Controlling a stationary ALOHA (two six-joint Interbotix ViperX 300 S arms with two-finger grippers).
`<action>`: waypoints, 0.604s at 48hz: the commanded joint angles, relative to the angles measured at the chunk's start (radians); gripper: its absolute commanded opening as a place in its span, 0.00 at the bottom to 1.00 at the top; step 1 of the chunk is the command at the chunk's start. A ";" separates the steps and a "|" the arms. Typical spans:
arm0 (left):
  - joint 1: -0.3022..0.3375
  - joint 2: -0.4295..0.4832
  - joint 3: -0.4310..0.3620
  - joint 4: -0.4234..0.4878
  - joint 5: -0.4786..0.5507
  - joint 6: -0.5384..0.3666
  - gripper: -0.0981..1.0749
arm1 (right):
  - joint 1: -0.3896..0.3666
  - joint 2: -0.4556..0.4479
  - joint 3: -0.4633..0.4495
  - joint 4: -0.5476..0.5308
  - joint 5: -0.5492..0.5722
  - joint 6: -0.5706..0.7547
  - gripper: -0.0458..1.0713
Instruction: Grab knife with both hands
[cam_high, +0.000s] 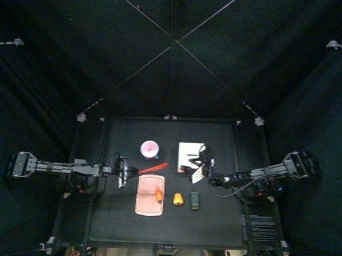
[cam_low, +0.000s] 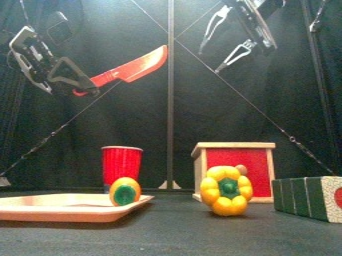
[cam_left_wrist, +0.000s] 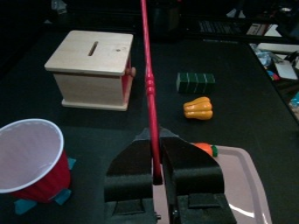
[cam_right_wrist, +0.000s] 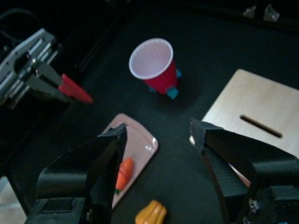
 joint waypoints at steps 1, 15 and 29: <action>-0.003 0.003 -0.021 -0.003 0.003 0.003 0.32 | -0.044 -0.025 -0.074 0.140 -0.012 -0.169 0.86; -0.029 0.011 -0.021 -0.048 0.057 0.003 0.32 | -0.187 0.006 -0.149 0.387 -0.249 -0.615 0.86; -0.077 0.089 -0.055 -0.043 0.094 0.006 0.32 | -0.232 0.138 -0.175 0.601 -0.276 -1.034 0.86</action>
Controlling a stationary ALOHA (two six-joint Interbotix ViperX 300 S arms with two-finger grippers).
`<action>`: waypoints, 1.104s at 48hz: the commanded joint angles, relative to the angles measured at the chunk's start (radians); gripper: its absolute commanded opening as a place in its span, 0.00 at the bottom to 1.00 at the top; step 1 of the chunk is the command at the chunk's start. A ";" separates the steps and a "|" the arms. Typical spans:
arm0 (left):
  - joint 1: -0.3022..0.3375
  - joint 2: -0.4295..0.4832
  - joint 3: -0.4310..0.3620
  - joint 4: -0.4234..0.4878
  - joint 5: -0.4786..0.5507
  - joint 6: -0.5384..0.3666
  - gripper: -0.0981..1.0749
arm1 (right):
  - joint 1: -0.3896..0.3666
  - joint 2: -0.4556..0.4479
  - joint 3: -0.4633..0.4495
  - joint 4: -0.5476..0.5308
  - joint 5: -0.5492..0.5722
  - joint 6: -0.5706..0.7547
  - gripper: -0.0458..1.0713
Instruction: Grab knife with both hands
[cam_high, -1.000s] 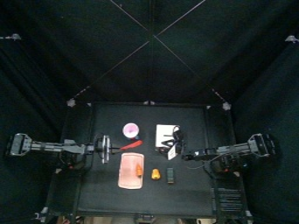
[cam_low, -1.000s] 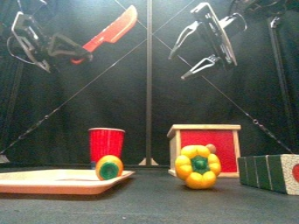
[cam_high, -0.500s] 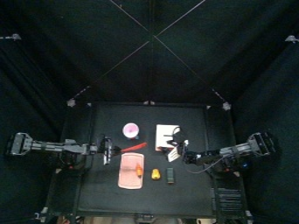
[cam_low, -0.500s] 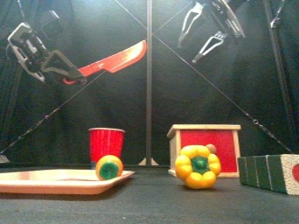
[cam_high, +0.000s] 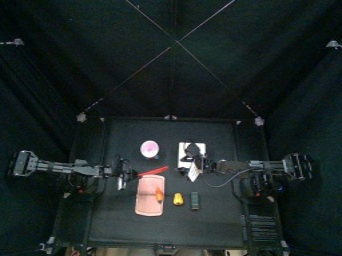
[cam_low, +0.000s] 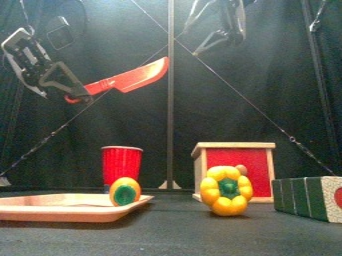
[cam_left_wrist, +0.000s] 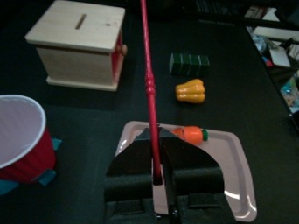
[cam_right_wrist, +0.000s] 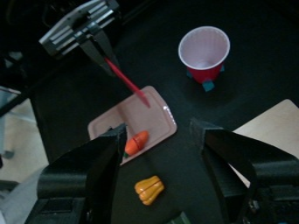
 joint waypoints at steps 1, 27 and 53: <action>-0.002 0.023 -0.038 0.003 0.002 -0.002 0.32 | 0.005 0.008 -0.023 0.052 -0.049 -0.130 0.86; -0.006 0.055 -0.051 0.002 -0.009 -0.003 0.32 | 0.028 0.103 0.032 0.080 -0.169 -0.236 0.86; -0.006 0.055 -0.046 0.003 -0.015 -0.002 0.32 | 0.017 0.141 0.023 0.084 -0.164 -0.235 0.76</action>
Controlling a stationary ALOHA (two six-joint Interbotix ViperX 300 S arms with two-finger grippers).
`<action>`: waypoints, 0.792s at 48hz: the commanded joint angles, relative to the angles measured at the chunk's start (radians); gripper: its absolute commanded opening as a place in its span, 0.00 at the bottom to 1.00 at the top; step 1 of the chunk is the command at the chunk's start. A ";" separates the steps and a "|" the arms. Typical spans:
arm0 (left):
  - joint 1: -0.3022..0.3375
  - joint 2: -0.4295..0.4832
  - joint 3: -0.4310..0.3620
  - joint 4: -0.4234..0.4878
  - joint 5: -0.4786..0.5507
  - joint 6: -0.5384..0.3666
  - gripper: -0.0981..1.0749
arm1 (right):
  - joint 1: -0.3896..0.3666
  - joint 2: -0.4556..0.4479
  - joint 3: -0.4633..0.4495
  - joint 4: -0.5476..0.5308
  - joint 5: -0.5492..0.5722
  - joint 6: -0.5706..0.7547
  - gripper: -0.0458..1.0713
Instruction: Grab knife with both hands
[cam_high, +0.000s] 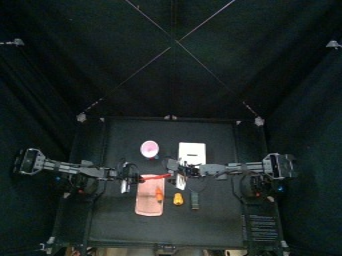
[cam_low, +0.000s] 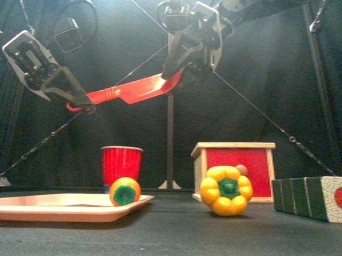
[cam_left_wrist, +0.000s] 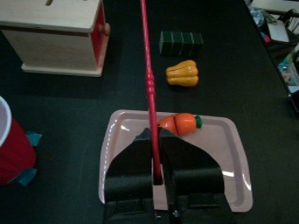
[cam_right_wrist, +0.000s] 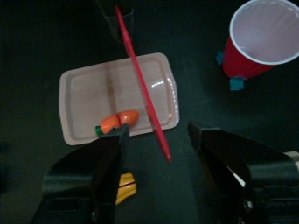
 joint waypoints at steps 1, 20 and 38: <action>-0.002 -0.002 -0.021 0.003 -0.011 0.002 0.32 | -0.006 -0.018 -0.021 0.003 -0.003 0.000 0.74; -0.002 0.000 -0.014 0.003 -0.011 0.002 0.32 | -0.005 -0.018 -0.028 0.006 -0.006 -0.003 0.51; 0.006 0.000 -0.008 0.064 -0.032 0.005 0.32 | 0.003 -0.018 0.069 -0.043 -0.063 -0.008 0.27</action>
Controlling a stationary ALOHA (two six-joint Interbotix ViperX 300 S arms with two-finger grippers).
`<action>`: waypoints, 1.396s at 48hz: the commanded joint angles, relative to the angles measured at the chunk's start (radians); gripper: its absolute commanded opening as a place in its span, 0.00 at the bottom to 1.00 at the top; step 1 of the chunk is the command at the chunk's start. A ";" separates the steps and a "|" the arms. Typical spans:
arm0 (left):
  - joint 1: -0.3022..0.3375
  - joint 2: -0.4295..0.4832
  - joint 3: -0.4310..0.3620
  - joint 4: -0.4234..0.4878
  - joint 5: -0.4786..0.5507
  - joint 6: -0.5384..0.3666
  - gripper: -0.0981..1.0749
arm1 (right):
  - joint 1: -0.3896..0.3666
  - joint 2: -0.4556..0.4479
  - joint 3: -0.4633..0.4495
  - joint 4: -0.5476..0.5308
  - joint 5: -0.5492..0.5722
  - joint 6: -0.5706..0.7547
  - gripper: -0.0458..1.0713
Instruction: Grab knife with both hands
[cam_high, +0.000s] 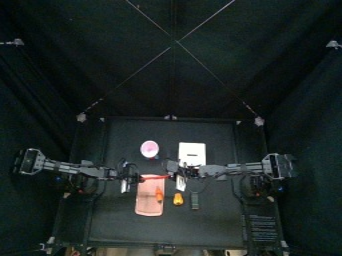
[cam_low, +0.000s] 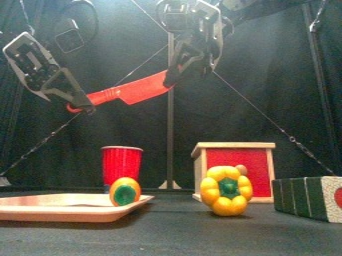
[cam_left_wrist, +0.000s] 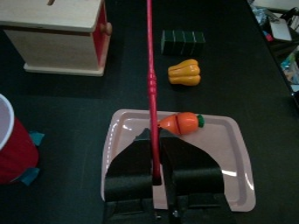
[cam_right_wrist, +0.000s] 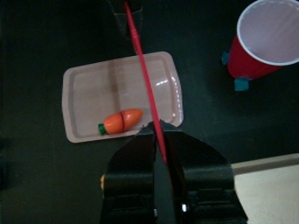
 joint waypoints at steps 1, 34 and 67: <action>0.000 -0.002 -0.011 0.038 -0.031 -0.002 0.32 | -0.003 -0.018 0.038 -0.026 -0.043 0.003 0.27; 0.002 0.052 -0.006 0.109 -0.193 -0.008 0.32 | 0.002 -0.071 0.216 -0.110 -0.339 0.023 0.23; 0.003 0.052 0.002 0.097 -0.206 -0.005 0.32 | 0.005 -0.064 0.224 -0.110 -0.365 0.023 0.23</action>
